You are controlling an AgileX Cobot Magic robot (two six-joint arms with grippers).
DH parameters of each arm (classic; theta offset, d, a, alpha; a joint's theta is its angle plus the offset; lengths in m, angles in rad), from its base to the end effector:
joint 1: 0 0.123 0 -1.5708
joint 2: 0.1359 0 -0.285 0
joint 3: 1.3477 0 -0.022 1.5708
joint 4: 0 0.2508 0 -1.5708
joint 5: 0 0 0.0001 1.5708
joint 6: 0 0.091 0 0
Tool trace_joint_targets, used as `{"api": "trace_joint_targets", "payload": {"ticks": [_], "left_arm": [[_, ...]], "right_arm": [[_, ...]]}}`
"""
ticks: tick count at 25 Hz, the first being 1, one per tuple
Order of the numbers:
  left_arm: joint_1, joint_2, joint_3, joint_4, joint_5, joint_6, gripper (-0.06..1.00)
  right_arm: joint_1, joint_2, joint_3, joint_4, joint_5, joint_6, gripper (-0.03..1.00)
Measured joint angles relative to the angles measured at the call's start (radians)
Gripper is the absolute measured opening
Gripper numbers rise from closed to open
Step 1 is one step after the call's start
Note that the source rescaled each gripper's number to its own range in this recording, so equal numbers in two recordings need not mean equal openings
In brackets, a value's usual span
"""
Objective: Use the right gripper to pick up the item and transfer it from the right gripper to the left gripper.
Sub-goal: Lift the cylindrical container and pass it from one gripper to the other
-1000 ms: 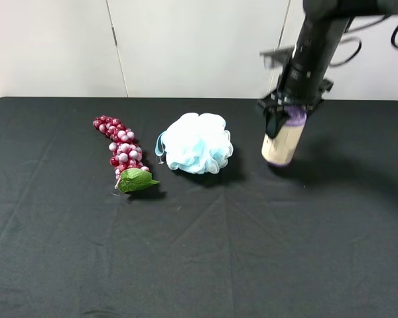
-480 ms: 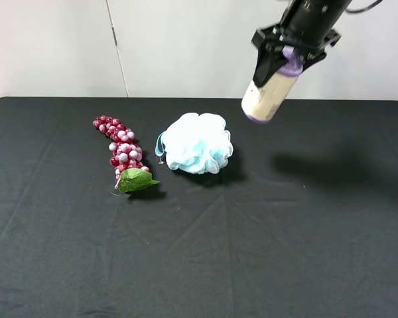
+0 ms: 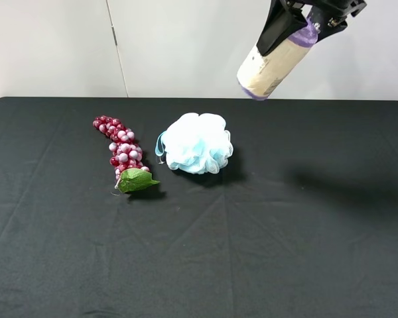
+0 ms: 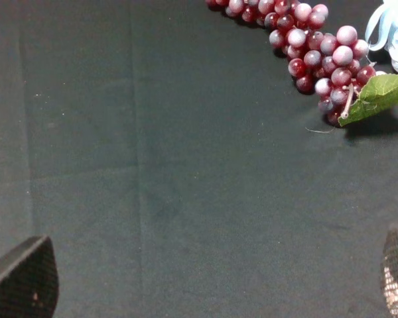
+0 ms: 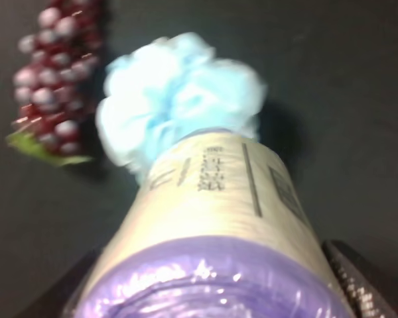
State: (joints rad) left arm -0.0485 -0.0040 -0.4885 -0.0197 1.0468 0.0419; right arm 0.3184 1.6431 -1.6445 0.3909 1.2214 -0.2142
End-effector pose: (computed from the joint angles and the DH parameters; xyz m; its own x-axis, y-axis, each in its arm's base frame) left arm -0.0036 -0.0014 0.2752 -0.4474 0.0538 -0.8927 0.0781 0.9967 0.0209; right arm 0.3172 0.1389 0.3699 -0.8141 -0.3411 -0.4700 -0.5061 0.8136 0.2862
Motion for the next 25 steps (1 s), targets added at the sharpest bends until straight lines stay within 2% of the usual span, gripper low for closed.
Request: {"api": "trace_joint_targets", "payload": {"ticks": [9, 16, 25], "left_arm": [[0.000, 0.000, 0.000, 0.001, 0.000, 0.000, 0.91], [0.000, 0.000, 0.000, 0.001, 0.000, 0.000, 0.91], [0.000, 0.000, 0.000, 0.001, 0.000, 0.000, 0.91]], "right_arm": [[0.000, -0.049, 0.159, 0.147, 0.005, -0.101, 0.02], [0.000, -0.049, 0.266, 0.258, 0.004, -0.222, 0.02], [0.000, -0.050, 0.279, 0.407, 0.004, -0.427, 0.02]]}}
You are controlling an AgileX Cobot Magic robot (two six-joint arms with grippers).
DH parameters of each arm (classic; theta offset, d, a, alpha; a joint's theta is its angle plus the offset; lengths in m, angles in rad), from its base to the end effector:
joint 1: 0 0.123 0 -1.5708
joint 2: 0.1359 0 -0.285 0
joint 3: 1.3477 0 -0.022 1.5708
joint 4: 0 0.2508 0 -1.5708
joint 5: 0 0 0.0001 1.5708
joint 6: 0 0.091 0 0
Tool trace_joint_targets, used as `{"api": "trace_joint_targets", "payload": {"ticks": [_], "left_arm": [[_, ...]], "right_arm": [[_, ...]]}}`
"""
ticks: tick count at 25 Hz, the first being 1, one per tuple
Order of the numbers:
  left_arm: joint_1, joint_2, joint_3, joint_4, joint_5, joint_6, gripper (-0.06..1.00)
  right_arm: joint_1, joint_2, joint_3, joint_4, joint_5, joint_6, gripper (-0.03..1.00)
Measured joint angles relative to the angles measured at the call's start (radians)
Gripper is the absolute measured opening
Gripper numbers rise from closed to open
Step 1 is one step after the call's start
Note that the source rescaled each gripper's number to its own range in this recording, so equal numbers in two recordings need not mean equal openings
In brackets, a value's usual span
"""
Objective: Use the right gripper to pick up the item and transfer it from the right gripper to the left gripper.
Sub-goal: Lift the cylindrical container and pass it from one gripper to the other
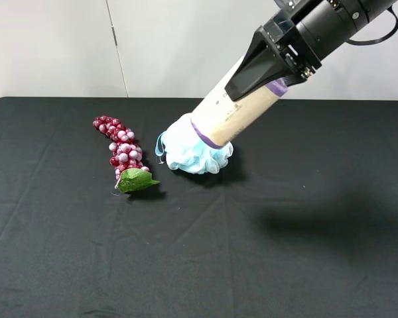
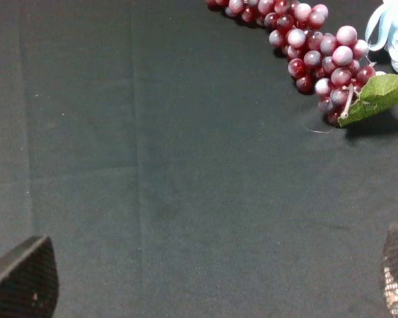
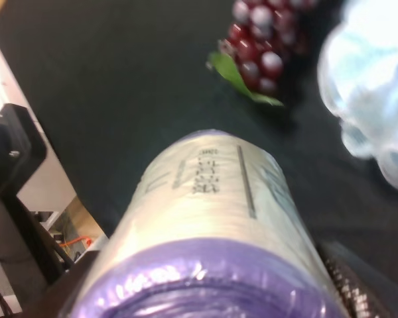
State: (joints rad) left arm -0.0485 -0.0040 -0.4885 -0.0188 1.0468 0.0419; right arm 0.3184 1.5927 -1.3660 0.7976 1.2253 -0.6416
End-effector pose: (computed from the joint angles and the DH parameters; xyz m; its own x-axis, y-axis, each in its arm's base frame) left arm -0.0036 -0.0013 0.2752 -0.4474 0.0542 -0.8927 0.0776 0.9968 0.0217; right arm 0.2831 0.1579 0.3279 -0.7205 -0.4731 -0.5070 -0.6932 0.5134 0.5059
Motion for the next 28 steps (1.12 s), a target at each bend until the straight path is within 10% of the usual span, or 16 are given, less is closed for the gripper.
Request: {"api": "trace_joint_targets", "payload": {"ticks": [15, 28], "left_arm": [[0.000, 0.010, -0.006, -0.076, 0.005, 0.094, 0.91], [-0.070, 0.477, -0.097, -0.168, -0.097, 0.453, 0.91]], "right_arm": [[0.255, 0.000, 0.003, -0.153, -0.120, -0.102, 0.02], [0.255, 0.000, 0.003, -0.131, -0.128, -0.102, 0.02]]}}
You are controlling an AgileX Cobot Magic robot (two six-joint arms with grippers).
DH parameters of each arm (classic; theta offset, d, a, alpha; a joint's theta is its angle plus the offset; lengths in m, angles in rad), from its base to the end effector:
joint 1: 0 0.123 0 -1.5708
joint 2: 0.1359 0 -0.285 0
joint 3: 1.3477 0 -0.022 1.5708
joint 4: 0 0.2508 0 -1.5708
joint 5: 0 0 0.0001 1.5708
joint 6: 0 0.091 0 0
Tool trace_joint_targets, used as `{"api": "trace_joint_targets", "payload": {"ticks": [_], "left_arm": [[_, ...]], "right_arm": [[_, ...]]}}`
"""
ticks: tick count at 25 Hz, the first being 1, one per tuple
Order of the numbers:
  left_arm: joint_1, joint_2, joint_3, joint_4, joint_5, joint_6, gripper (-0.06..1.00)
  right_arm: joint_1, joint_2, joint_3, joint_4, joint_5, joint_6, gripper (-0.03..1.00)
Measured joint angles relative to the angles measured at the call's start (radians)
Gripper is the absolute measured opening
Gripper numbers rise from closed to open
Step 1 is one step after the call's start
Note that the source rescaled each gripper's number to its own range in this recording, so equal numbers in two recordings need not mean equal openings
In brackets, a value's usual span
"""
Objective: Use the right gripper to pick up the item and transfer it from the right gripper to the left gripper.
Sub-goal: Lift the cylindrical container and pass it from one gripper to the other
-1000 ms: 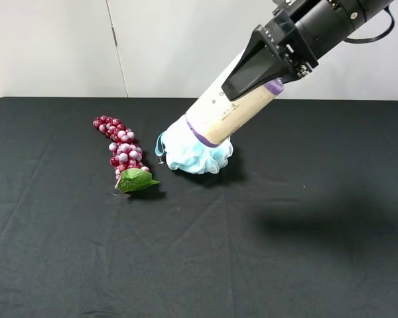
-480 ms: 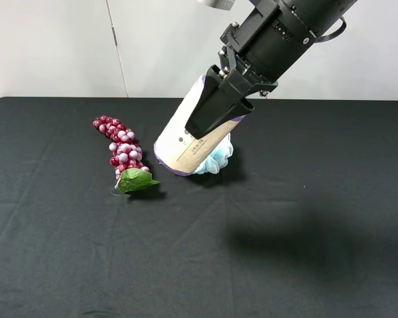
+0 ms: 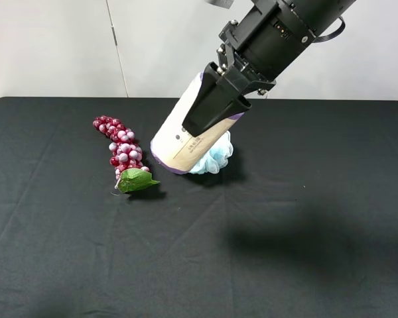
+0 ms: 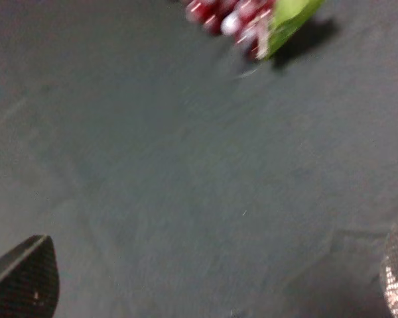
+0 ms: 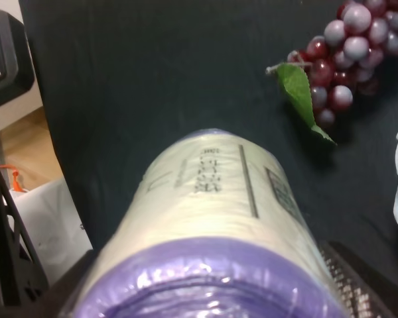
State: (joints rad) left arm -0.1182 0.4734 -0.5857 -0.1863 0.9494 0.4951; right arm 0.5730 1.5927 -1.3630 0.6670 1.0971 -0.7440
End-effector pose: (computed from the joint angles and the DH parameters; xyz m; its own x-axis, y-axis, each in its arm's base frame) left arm 0.0719 -0.0223 0.2965 -0.5361 0.4383 -0.7215 0.4626 0.8674 0.1832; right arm 0.2485 0.2200 0.3217 -0.4502 -0.6766 -0.5828 -0.8929 0.3393 0.2959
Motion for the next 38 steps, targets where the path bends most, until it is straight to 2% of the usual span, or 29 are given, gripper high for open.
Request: {"api": "trace_joint_targets", "payload": {"ticks": [6, 11, 20, 26, 31, 38], "left_arm": [[-0.163, 0.174, -0.002, -0.012, -0.083, 0.046, 0.88], [-0.265, 0.310, -0.016, -0.012, -0.228, 0.070, 0.88], [-0.466, 0.573, -0.116, -0.012, -0.425, 0.081, 0.88], [-0.567, 0.710, -0.184, -0.012, -0.514, 0.091, 0.88], [-0.642, 0.792, -0.221, -0.012, -0.602, 0.097, 0.88], [-0.706, 0.867, -0.222, -0.015, -0.757, 0.097, 0.88]], "right_arm": [[0.001, 0.000, 0.000, 0.004, -0.003, 0.001, 0.02], [0.001, 0.000, 0.000, 0.004, -0.008, 0.020, 0.02], [0.001, 0.000, 0.000, 0.019, -0.016, 0.022, 0.02], [0.001, 0.000, 0.000, 0.025, -0.017, 0.029, 0.02], [0.001, 0.000, 0.000, 0.071, -0.017, 0.037, 0.02], [0.001, 0.000, 0.000, 0.120, 0.001, 0.040, 0.02]]}}
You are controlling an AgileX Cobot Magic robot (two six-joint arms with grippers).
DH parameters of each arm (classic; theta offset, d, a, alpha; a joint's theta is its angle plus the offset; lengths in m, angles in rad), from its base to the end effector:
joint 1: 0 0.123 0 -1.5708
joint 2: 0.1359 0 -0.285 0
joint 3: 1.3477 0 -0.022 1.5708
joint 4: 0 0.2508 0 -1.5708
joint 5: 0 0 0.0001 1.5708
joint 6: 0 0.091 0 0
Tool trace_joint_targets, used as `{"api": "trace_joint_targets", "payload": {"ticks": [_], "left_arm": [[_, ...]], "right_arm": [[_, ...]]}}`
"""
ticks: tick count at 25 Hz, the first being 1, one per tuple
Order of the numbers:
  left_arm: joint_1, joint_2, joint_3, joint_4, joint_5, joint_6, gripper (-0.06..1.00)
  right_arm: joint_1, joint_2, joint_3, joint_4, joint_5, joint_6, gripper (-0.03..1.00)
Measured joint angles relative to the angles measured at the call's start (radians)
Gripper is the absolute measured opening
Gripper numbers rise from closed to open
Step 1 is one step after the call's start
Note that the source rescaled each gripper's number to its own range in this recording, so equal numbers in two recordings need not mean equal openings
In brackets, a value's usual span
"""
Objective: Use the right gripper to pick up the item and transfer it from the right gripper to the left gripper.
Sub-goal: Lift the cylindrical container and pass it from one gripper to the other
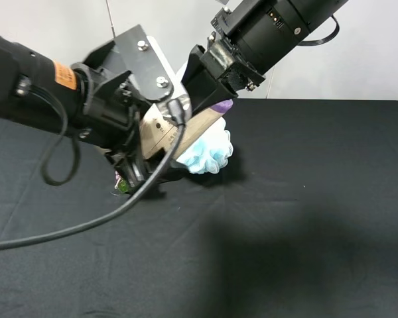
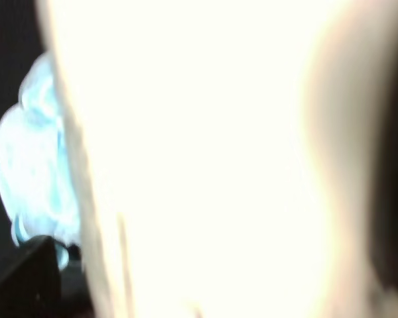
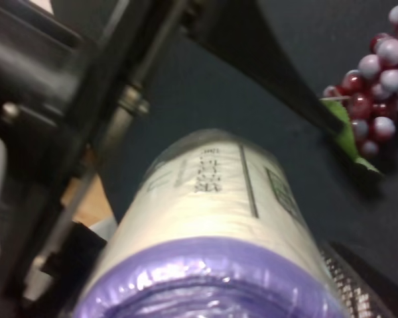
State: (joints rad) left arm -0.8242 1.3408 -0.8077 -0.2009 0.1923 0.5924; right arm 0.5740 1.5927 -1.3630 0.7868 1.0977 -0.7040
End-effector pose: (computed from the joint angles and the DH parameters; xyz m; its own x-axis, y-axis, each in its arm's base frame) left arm 0.1891 -0.2095 0.2644 -0.0812 0.6541 -0.7521 0.8512 0.4381 0.2891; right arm 0.2451 0.2268 0.3281 -0.5333 -0.5962 -0.6001 -0.8451 0.3432 0.4100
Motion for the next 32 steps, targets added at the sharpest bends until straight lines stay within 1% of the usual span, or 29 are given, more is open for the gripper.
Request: {"api": "trace_joint_targets", "payload": {"ticks": [5, 9, 14, 18, 23, 29, 31, 32], "left_arm": [[-0.002, 0.013, 0.000, -0.001, -0.079, 0.000, 0.88], [-0.002, 0.016, 0.000, -0.001, -0.114, 0.001, 0.86], [-0.018, 0.016, 0.000, -0.001, -0.117, 0.001, 0.74], [-0.059, 0.016, 0.000, -0.001, -0.118, 0.000, 0.70], [-0.065, 0.016, 0.000, -0.001, -0.117, 0.000, 0.55], [-0.069, 0.016, 0.000, -0.001, -0.117, 0.000, 0.50], [-0.069, 0.016, 0.000, -0.001, -0.116, 0.000, 0.43], [-0.069, 0.016, 0.000, -0.001, -0.116, 0.000, 0.33]], "right_arm": [[0.000, 0.000, 0.000, 0.017, 0.008, 0.001, 0.02], [0.000, 0.000, 0.000, 0.019, 0.002, 0.001, 0.02], [0.000, 0.000, 0.000, 0.019, 0.002, 0.001, 0.02], [0.000, 0.000, 0.001, 0.017, 0.004, 0.001, 0.02], [0.000, 0.000, 0.001, 0.008, 0.004, 0.001, 0.02], [0.000, 0.000, 0.001, -0.004, 0.002, 0.001, 0.02], [0.000, 0.000, 0.001, -0.011, -0.003, 0.002, 0.02], [0.000, 0.000, 0.001, -0.015, -0.009, 0.005, 0.02]]}}
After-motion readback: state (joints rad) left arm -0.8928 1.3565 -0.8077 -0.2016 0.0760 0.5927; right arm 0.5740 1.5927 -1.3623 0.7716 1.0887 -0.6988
